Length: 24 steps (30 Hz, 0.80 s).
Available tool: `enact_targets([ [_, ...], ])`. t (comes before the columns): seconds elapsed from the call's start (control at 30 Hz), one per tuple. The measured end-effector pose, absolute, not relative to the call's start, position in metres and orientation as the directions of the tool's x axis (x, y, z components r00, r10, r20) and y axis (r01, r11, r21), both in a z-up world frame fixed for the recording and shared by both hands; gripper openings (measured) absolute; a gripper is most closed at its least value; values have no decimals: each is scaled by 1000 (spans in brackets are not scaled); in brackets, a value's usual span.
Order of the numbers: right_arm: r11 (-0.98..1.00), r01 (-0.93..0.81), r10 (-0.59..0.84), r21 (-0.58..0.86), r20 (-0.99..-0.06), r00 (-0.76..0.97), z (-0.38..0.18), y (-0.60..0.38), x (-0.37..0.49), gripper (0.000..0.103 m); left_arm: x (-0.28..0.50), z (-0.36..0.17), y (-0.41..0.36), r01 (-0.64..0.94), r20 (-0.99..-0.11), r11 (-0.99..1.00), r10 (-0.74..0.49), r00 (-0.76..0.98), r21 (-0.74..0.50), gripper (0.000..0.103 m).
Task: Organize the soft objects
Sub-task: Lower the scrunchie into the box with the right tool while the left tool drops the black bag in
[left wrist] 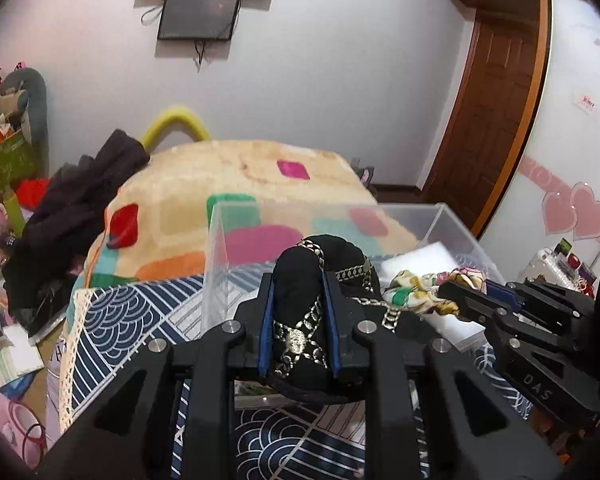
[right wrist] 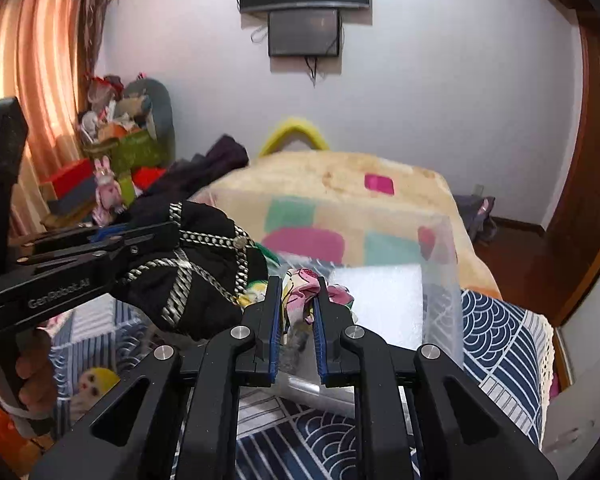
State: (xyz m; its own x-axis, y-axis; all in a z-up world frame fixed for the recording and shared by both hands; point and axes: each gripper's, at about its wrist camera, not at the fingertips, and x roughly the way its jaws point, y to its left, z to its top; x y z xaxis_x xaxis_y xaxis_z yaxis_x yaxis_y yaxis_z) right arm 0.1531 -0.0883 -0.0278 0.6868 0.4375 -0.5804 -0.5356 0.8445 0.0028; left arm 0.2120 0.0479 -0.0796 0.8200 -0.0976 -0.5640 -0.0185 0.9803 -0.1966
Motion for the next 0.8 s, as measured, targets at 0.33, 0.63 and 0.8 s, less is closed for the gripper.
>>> enact_targets([
  [0.33, 857, -514, 360, -45, -661, 659, -44, -84, 162, 13, 220, -100, 40, -22, -628, 988, -82, 774, -155, 22],
  [0.63, 866, -498, 350, -52, -648, 676, -35, -90, 158, 48, 211, -90, 53, -41, -649, 979, -99, 754, -197, 44],
  [0.8, 869, -493, 364, -44, -618, 697, -25, -96, 152, 61, 190, -73, 54, -46, -611, 980, -84, 787, -194, 59],
])
